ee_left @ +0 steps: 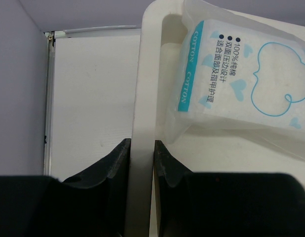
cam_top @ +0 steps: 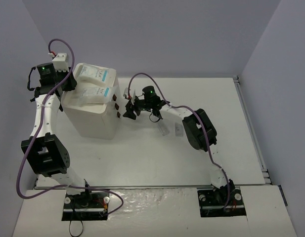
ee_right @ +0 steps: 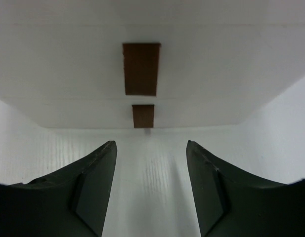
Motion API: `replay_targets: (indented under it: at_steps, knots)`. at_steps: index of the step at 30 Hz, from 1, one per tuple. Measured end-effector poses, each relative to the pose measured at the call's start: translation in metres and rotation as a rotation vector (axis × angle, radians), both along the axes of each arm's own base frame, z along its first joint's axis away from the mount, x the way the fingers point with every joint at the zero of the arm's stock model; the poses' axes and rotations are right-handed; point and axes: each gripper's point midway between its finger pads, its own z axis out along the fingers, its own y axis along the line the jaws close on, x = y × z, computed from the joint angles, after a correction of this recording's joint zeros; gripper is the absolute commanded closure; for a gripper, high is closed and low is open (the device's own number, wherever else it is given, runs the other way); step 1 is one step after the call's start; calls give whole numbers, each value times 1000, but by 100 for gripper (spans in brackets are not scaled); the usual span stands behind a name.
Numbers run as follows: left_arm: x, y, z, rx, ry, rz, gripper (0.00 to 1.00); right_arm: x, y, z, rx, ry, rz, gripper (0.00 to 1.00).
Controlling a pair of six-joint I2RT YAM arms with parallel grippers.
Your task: Organize the makeup
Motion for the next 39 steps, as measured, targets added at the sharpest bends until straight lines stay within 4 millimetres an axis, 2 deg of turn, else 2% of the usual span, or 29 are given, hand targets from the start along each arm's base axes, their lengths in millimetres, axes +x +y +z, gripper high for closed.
replay_targets:
  at_steps: [4, 10, 14, 19, 23, 28, 31, 39]
  knots:
    - [0, 0, 0, 0, 0, 0, 100, -5, 19, -1, 14, -7, 42, 43]
    - [0, 0, 0, 0, 0, 0, 100, -12, 35, -20, 4, 18, 78, 44]
    - [0, 0, 0, 0, 0, -1, 100, -14, 37, -32, -6, 35, 87, 48]
    - [0, -1, 0, 0, 0, -2, 100, -14, 38, -38, -5, 46, 89, 54]
    - [0, -1, 0, 0, 0, -2, 100, -14, 39, -39, -1, 48, 88, 64]
    - [0, -1, 0, 1, 0, -2, 100, -10, 40, -35, 9, 40, 77, 89]
    - [0, -1, 0, 1, 0, -2, 100, -8, 41, -32, 19, 33, 70, 100]
    - [0, -1, 0, 1, 1, -1, 100, -8, 38, -35, 26, 19, 54, 100]
